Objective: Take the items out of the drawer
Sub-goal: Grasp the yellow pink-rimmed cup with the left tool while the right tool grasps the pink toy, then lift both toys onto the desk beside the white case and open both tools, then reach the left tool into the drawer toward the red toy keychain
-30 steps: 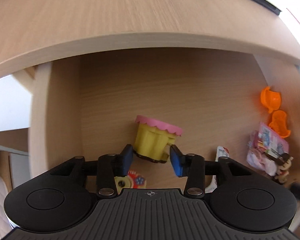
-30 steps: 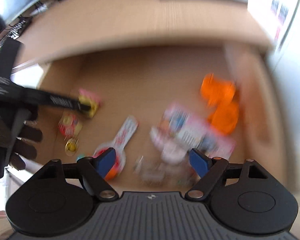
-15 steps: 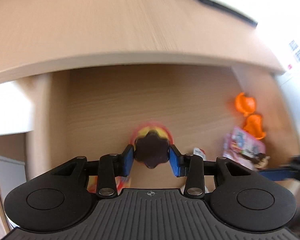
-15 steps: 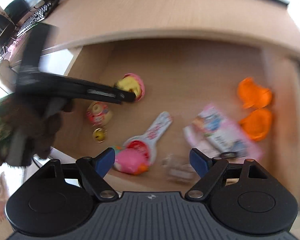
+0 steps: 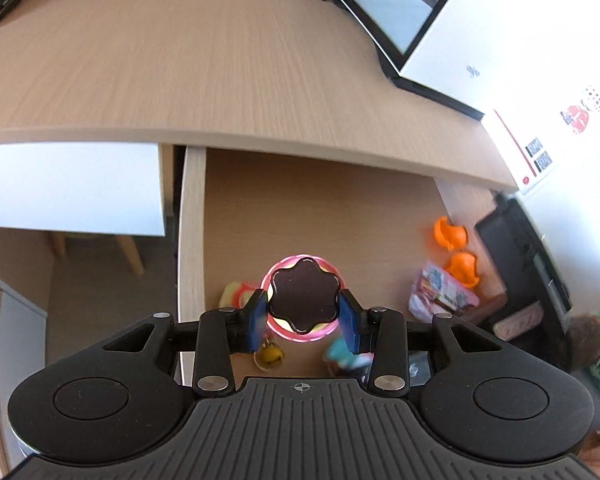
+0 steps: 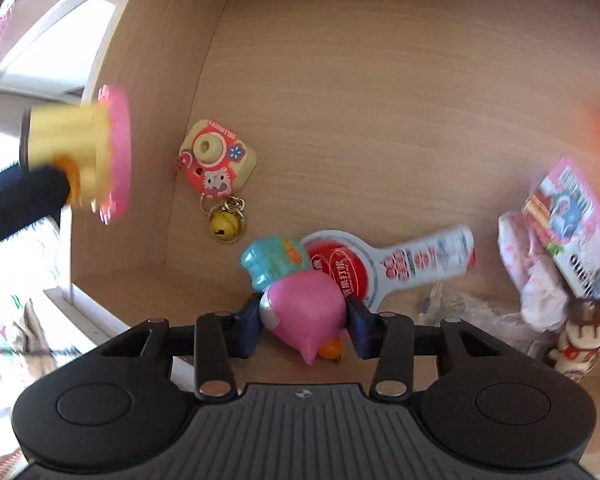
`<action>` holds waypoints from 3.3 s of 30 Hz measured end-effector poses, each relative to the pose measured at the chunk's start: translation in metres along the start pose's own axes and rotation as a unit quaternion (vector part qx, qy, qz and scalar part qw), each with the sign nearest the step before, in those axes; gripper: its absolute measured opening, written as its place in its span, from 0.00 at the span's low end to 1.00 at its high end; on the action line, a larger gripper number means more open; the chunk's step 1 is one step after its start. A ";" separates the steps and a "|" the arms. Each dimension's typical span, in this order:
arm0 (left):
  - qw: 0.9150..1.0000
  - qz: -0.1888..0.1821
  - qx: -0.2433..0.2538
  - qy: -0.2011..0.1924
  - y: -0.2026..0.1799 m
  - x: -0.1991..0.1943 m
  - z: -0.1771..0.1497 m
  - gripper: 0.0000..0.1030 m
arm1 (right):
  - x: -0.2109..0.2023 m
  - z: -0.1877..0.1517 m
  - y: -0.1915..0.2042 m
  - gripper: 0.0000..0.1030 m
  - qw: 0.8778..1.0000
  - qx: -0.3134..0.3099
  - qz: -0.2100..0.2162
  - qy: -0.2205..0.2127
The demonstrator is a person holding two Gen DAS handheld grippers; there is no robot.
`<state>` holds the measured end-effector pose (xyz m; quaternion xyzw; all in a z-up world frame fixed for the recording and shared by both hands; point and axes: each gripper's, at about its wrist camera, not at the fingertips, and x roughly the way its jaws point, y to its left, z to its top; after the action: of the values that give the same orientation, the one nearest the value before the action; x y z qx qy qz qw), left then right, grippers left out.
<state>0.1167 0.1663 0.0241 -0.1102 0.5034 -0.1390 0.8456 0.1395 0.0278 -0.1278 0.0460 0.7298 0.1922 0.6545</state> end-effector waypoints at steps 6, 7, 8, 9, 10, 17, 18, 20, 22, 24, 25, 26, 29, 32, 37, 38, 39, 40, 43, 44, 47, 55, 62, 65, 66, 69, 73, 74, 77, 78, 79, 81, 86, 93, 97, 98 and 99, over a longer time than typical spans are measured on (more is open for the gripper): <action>0.999 -0.024 0.027 -0.001 -0.004 -0.004 0.003 0.40 | -0.054 -0.005 -0.014 0.40 0.995 0.027 0.017 -0.091; 0.999 -0.031 0.032 -0.005 -0.008 -0.005 0.010 0.40 | -0.069 -0.006 -0.019 0.40 0.992 0.038 0.022 -0.116; 0.998 -0.038 0.039 -0.012 -0.012 -0.004 0.018 0.40 | -0.083 -0.008 -0.025 0.40 0.989 0.049 0.024 -0.141; 0.998 -0.045 0.046 -0.019 -0.016 -0.004 0.027 0.40 | -0.098 -0.010 -0.030 0.40 0.984 0.060 0.022 -0.166; 0.997 -0.052 0.055 -0.029 -0.022 -0.004 0.039 0.40 | -0.112 -0.012 -0.036 0.40 0.979 0.069 0.015 -0.191; 0.985 -0.081 0.119 -0.096 -0.078 0.028 0.128 0.40 | -0.185 -0.024 -0.065 0.40 0.946 0.091 -0.042 -0.308; 0.984 -0.076 0.124 -0.104 -0.086 0.039 0.139 0.40 | -0.190 -0.023 -0.072 0.40 0.943 0.100 -0.039 -0.315; 0.984 -0.070 0.123 -0.107 -0.099 0.065 0.157 0.40 | -0.193 -0.023 -0.080 0.40 0.938 0.115 -0.036 -0.324; 0.984 -0.077 0.121 -0.102 -0.106 0.090 0.167 0.40 | -0.195 -0.024 -0.092 0.40 0.936 0.122 -0.040 -0.328; 0.985 -0.070 0.127 -0.097 -0.112 0.113 0.169 0.41 | -0.198 -0.030 -0.093 0.40 0.935 0.122 -0.050 -0.328; 0.985 -0.065 0.131 -0.095 -0.115 0.122 0.169 0.41 | -0.195 -0.029 -0.095 0.40 0.935 0.118 -0.056 -0.329; 0.983 -0.066 0.135 -0.101 -0.115 0.128 0.167 0.41 | -0.194 -0.029 -0.094 0.40 0.934 0.115 -0.064 -0.331; 0.982 -0.047 0.143 -0.115 -0.114 0.134 0.165 0.41 | -0.201 -0.020 -0.100 0.40 0.931 0.104 -0.084 -0.341; 0.981 -0.056 0.126 -0.134 -0.104 0.123 0.168 0.41 | -0.201 -0.007 -0.098 0.40 0.927 0.089 -0.101 -0.350; 0.981 -0.058 0.096 -0.157 -0.077 0.080 0.167 0.41 | -0.204 0.023 -0.099 0.40 0.913 0.045 -0.141 -0.380; 0.982 -0.053 0.091 -0.157 -0.071 0.071 0.163 0.41 | -0.193 0.028 -0.089 0.40 0.907 0.036 -0.157 -0.390; 0.983 -0.047 0.087 -0.156 -0.064 0.063 0.158 0.41 | -0.189 0.037 -0.086 0.40 0.898 0.024 -0.176 -0.403; 0.984 -0.038 0.084 -0.153 -0.057 0.056 0.151 0.41 | -0.189 0.045 -0.082 0.40 0.885 0.011 -0.197 -0.423; 0.988 -0.016 0.070 -0.137 -0.037 0.038 0.126 0.41 | -0.179 0.064 -0.077 0.41 0.842 -0.031 -0.253 -0.474; 0.989 -0.011 0.067 -0.128 -0.032 0.033 0.118 0.41 | -0.178 0.073 -0.077 0.42 0.837 -0.043 -0.263 -0.477; 0.994 0.005 0.071 -0.080 -0.023 0.029 0.094 0.41 | -0.170 0.096 -0.079 0.43 0.847 -0.045 -0.275 -0.453; 0.997 0.027 0.076 0.014 -0.023 0.040 0.048 0.41 | -0.178 0.081 -0.068 0.50 0.849 -0.038 -0.243 -0.467; 0.995 0.018 0.100 0.015 -0.032 0.030 0.027 0.41 | -0.184 0.022 -0.046 0.63 0.846 -0.030 -0.220 -0.484; 0.993 0.021 0.111 0.018 -0.038 0.027 0.019 0.41 | -0.177 -0.010 -0.041 0.64 0.847 -0.027 -0.205 -0.490; 0.993 0.023 0.116 0.019 -0.040 0.026 0.017 0.41 | -0.173 -0.022 -0.039 0.66 0.843 -0.023 -0.201 -0.499; 0.991 0.024 0.127 0.022 -0.044 0.023 0.009 0.41 | -0.162 -0.047 -0.036 0.72 0.851 -0.019 -0.195 -0.487; 0.990 0.020 0.134 0.031 -0.048 0.022 0.003 0.41 | -0.141 -0.062 -0.032 0.71 0.895 -0.037 -0.168 -0.413; 0.990 0.019 0.134 0.036 -0.047 0.023 0.002 0.41 | -0.136 -0.065 -0.031 0.71 0.902 -0.036 -0.160 -0.400; 0.990 0.022 0.130 0.057 -0.041 0.026 0.001 0.41 | -0.123 -0.072 -0.027 0.71 0.915 -0.035 -0.151 -0.372; 0.989 0.028 0.127 0.065 -0.037 0.027 0.003 0.40 | -0.120 -0.080 -0.028 0.71 0.917 -0.038 -0.154 -0.365; 0.989 0.035 0.123 0.074 -0.032 0.028 0.005 0.38 | -0.116 -0.079 -0.026 0.71 0.919 -0.043 -0.158 -0.358; 0.988 0.039 0.109 0.101 -0.022 0.032 0.010 0.33 | -0.112 -0.080 -0.022 0.71 0.921 -0.051 -0.167 -0.348; 0.984 0.064 0.091 0.140 0.001 0.039 0.015 0.29 | -0.110 -0.078 -0.031 0.71 0.925 -0.039 -0.173 -0.337; 0.969 0.095 0.144 0.178 -0.008 0.075 0.019 0.29 | -0.106 -0.070 -0.051 0.71 0.930 -0.004 -0.169 -0.326; 0.967 0.117 0.128 0.185 -0.012 0.088 0.025 0.24 | -0.106 -0.069 -0.056 0.71 0.930 -0.005 -0.174 -0.325; 0.966 0.130 0.129 0.182 -0.014 0.091 0.026 0.25 | -0.106 -0.069 -0.058 0.71 0.929 -0.005 -0.176 -0.325; 0.964 0.142 0.133 0.180 -0.017 0.095 0.028 0.25 | -0.107 -0.069 -0.060 0.71 0.929 -0.004 -0.177 -0.324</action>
<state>0.1824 0.1189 -0.0355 0.1023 0.6348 -0.1006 0.7592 0.0984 -0.0763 -0.0431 -0.0268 0.4735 0.0512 0.8789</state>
